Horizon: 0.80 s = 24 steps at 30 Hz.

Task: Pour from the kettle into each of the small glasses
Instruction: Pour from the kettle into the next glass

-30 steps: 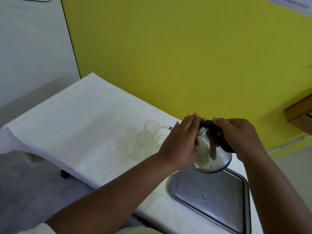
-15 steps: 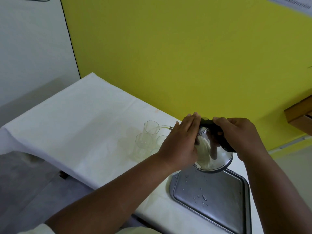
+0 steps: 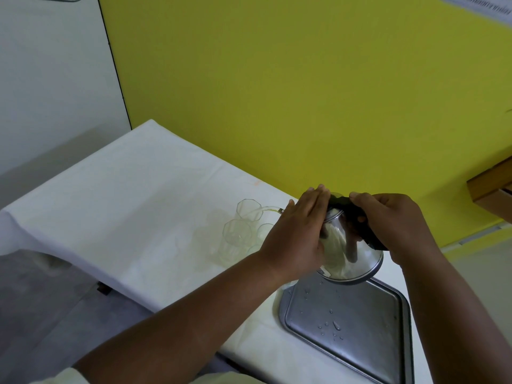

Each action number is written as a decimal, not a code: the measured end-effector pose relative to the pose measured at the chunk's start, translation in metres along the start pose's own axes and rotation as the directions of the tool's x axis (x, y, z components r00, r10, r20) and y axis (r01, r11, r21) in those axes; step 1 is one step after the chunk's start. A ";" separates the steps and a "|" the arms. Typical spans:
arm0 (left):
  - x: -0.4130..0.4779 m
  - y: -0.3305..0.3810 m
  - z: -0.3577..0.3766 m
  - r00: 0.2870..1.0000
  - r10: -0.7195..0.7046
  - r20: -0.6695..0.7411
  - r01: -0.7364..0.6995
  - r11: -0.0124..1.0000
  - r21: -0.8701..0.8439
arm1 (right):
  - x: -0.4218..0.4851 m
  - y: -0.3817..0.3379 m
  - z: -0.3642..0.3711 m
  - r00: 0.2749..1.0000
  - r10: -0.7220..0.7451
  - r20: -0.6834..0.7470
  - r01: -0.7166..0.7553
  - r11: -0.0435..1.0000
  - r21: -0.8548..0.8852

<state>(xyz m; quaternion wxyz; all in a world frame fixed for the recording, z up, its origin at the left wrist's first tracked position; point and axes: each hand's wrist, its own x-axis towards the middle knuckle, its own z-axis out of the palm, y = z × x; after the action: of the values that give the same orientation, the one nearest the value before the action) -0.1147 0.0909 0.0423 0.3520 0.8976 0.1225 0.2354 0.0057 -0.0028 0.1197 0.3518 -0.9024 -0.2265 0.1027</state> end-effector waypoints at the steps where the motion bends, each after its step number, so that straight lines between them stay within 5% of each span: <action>1: 0.000 0.000 0.000 1.000 0.001 0.000 -0.001 1.000 -0.001 | 0.000 0.000 0.000 1.000 0.003 0.000 -0.003 1.000 0.001; 24: 0.000 -0.002 0.001 1.000 0.005 0.002 -0.005 1.000 0.005 | 0.002 0.001 0.001 1.000 -0.005 -0.001 0.005 1.000 -0.007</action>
<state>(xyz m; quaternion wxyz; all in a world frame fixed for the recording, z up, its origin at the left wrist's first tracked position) -0.1143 0.0921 0.0404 0.3492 0.8991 0.1204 0.2348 0.0079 -0.0018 0.1180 0.3488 -0.9032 -0.2288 0.1008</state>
